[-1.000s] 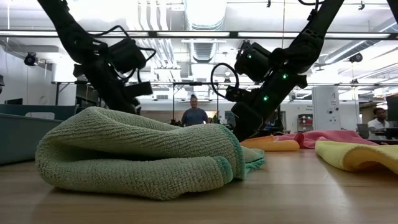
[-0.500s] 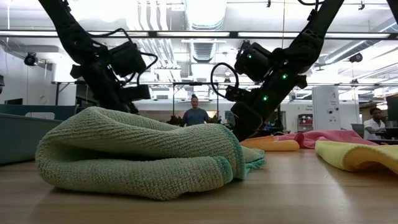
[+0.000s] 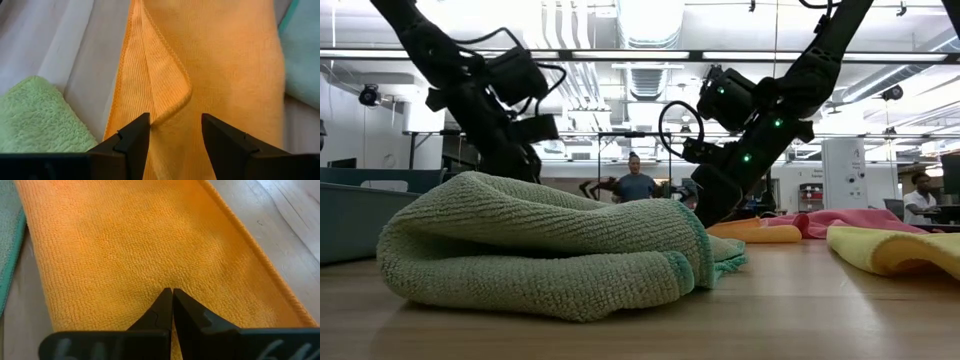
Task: Fold microfiber towels
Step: Fold the orange microfiber cloth
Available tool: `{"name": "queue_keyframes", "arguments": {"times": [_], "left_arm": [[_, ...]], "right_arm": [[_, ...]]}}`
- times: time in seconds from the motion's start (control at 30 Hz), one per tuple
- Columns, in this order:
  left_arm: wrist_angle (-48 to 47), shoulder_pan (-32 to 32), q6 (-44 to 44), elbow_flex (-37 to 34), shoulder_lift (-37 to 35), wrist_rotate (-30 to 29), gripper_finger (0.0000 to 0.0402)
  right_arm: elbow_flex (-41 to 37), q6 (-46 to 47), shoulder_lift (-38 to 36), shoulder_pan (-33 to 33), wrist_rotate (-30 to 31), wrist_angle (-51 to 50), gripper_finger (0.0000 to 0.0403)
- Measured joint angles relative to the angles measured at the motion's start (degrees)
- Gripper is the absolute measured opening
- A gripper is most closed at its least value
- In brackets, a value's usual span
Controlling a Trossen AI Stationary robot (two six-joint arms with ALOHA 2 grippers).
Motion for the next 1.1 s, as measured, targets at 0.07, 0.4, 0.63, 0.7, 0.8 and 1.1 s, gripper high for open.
{"name": "queue_keyframes", "arguments": {"times": [0.07, 0.4, 0.63, 0.7, 0.8, 1.1], "left_arm": [[-0.65, 0.02, -0.76, 0.00, -0.87, 0.06, 0.0163], [-2.84, -0.04, -1.92, -0.02, -1.63, -2.95, 0.0163], [0.33, 0.60, -0.60, -0.02, -1.28, -25.09, 0.0163], [2.19, 0.65, -0.27, -0.02, -0.26, -25.16, 0.0163], [3.28, 0.63, -0.31, 0.08, 1.69, -22.42, 0.0163], [3.27, -0.37, -2.22, 0.20, 4.75, -8.82, 0.0163]], "right_arm": [[-0.08, -0.02, 0.00, 0.00, 0.00, 0.00, 0.0009], [-0.08, 0.00, 0.02, 0.00, 0.00, 0.00, 0.0009], [-0.08, -0.42, 0.02, 0.00, -0.01, 0.00, 0.0009], [-0.08, -0.43, 0.02, 0.00, 0.00, 0.02, 0.0009], [-0.11, -0.48, 0.02, 0.00, 0.00, 0.12, 0.0009], [-0.11, -0.63, 0.02, 0.00, 0.00, 0.22, 0.0009]]}}
